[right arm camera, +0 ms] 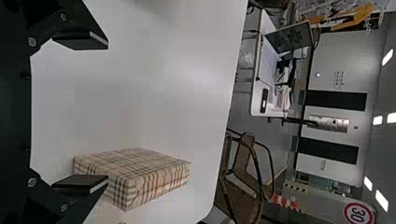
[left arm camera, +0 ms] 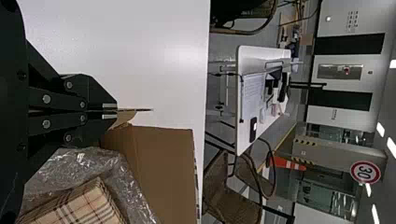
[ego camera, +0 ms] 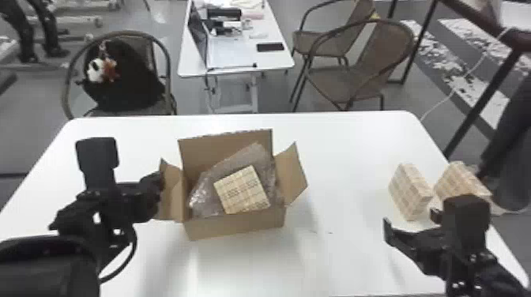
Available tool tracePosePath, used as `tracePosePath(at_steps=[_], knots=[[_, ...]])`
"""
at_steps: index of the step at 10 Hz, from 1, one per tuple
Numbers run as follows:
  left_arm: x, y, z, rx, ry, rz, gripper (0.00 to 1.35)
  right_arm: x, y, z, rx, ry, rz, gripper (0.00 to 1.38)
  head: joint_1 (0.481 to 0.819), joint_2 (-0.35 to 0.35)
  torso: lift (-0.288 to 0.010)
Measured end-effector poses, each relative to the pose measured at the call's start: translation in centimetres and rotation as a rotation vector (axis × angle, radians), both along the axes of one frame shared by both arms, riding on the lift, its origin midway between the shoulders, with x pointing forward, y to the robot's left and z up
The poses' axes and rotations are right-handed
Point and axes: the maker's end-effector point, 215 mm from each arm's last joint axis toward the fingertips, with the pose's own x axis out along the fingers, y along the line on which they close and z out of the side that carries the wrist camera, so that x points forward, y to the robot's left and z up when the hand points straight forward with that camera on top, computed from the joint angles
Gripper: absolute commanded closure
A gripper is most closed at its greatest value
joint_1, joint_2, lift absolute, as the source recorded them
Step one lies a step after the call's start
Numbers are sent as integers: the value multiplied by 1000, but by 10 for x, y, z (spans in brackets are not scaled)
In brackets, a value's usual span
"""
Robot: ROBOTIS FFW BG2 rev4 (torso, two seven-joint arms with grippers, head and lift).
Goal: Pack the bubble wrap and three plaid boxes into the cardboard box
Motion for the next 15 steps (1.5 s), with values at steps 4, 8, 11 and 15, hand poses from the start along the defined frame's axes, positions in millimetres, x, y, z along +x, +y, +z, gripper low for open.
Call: tracePosePath(at_steps=[4,8,11,15], knots=[[-1,3,-1,7,2,3,1214,-7,-28,-3,-57,-58,-93,272,695,-46,-92],[-2,3,-2,7,4,2,1216,23,-54,-22,-4,-101,-104,275,695,-74,-92],[-2,3,-2,8,2,3,1216,35,-88,-33,-8,-114,-150,275,695,-109,-92],[-1,1,-4,6,3,-2,1216,62,-96,-38,29,-113,-133,275,695,-118,-92]])
